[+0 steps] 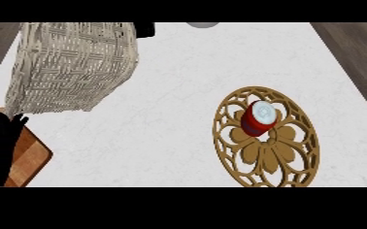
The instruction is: Pick the can from the placemat and place it in the basket
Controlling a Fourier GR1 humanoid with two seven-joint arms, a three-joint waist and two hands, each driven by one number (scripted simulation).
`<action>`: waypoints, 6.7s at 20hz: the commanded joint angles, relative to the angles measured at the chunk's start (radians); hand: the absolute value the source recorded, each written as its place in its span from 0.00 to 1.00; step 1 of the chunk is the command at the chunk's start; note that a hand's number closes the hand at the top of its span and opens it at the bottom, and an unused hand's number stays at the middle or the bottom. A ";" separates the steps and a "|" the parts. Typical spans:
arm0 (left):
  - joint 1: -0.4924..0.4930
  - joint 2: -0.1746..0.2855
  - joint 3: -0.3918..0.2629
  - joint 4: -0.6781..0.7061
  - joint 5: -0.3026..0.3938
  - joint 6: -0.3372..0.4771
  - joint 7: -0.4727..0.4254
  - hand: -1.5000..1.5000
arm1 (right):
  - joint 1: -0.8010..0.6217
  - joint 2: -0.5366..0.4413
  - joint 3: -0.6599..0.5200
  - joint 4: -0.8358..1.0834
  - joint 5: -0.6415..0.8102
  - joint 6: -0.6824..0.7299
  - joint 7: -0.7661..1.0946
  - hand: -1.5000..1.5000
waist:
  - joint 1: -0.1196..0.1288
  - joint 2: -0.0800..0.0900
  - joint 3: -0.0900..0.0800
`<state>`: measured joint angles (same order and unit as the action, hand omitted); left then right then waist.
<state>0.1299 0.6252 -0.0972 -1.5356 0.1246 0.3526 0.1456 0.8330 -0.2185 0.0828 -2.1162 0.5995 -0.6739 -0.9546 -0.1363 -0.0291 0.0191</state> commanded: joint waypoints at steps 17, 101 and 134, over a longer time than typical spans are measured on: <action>-0.091 -0.095 -0.137 0.116 -0.081 -0.083 0.064 0.50 | -0.052 0.141 0.034 0.204 -0.070 -0.177 -0.169 0.00 | 0.119 0.029 -0.019; -0.146 -0.347 0.135 0.092 -0.401 -0.341 0.133 0.50 | -0.814 0.208 -0.047 0.851 0.494 -0.191 0.313 1.00 | 0.144 0.030 -0.018; -0.105 -0.397 0.134 0.088 -0.433 -0.317 0.095 0.50 | -0.602 0.210 0.429 -0.173 0.865 0.317 1.162 1.00 | 0.134 0.025 -0.019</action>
<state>-0.0032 0.2549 0.0583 -1.4007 -0.2899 0.0166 0.2238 0.2021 -0.0026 0.4238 -2.1532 1.4765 -0.4591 0.2066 -0.0066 -0.0044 -0.0013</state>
